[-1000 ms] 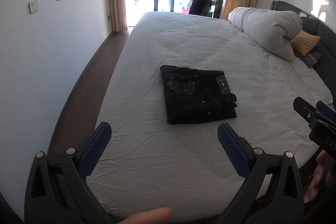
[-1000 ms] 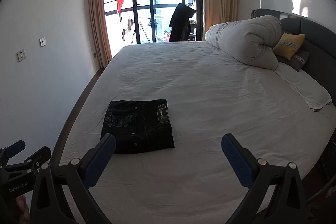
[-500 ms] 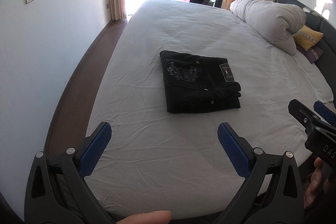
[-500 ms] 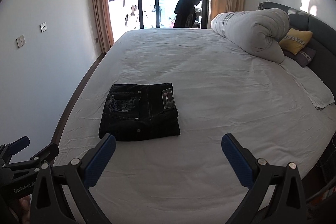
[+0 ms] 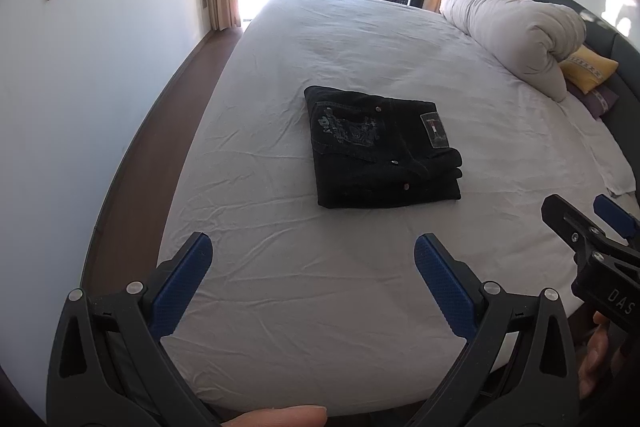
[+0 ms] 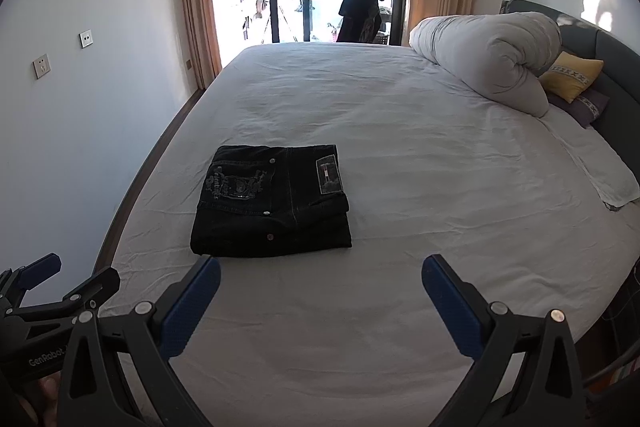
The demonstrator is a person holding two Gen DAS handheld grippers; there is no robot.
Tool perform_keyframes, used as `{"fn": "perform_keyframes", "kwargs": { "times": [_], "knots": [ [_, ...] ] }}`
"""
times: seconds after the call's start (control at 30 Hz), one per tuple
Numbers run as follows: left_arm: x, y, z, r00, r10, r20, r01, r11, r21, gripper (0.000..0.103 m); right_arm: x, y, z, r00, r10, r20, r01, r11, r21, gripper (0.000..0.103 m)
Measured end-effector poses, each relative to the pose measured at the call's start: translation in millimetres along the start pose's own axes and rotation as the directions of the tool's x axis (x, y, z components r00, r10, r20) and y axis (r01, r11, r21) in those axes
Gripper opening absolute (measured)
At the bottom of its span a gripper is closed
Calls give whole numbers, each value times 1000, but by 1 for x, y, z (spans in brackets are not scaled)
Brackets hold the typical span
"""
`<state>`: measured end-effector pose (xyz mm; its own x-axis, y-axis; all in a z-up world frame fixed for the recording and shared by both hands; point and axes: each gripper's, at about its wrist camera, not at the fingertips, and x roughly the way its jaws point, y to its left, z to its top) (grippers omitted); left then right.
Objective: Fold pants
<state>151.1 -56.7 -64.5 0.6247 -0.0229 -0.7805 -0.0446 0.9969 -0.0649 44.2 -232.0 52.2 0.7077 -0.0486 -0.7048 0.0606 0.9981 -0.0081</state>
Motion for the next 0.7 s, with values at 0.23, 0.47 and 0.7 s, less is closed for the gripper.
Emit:
{"fn": "perform_keyframes", "kwargs": {
  "times": [0.23, 0.47, 0.7],
  "knots": [
    [5, -1, 0, 1000, 3, -9, -3, 1000, -3, 103, 2, -1, -2, 1000, 3, -9, -3, 1000, 3, 103],
    [8, -3, -1, 1000, 6, -14, -6, 1000, -6, 103, 5, -1, -4, 1000, 4, -18, -4, 1000, 2, 103],
    [7, -2, -1, 1000, 5, -13, -5, 1000, -5, 103, 6, -2, -4, 1000, 5, -22, -5, 1000, 1, 103]
  ]
}}
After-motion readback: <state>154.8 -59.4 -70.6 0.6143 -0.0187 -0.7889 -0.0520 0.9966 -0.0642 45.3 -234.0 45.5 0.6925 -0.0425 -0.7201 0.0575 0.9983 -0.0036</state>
